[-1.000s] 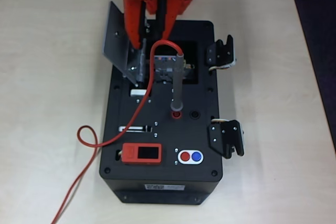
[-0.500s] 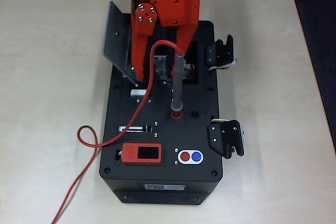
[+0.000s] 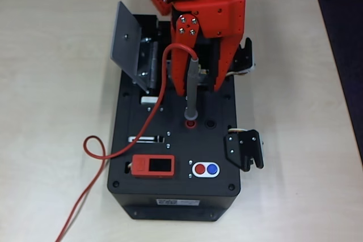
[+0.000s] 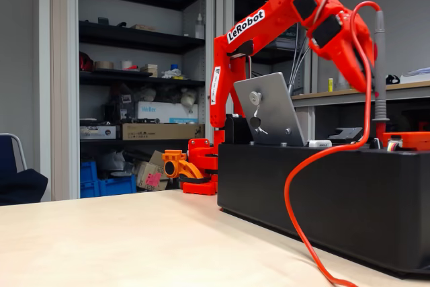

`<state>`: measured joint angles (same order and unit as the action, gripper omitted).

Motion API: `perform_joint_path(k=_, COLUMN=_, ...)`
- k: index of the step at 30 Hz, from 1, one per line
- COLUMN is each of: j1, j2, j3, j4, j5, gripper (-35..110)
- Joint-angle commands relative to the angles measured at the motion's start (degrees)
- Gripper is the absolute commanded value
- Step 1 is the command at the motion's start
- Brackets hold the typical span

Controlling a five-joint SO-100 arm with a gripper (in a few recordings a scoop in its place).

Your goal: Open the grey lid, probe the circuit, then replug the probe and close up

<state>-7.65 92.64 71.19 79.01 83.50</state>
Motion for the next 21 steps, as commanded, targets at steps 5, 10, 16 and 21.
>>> perform_joint_path(k=5, j1=-0.6, j2=0.0, j3=-0.6, j4=-2.7, j5=1.8, gripper=16)
perform_joint_path(k=10, j1=0.3, j2=-1.4, j3=-0.9, j4=-4.0, j5=1.8, gripper=15)
perform_joint_path(k=16, j1=0.7, j2=-3.3, j3=-0.7, j4=-5.3, j5=1.6, gripper=15)
perform_joint_path(k=21, j1=1.5, j2=-5.1, j3=0.4, j4=-6.0, j5=0.5, gripper=15)
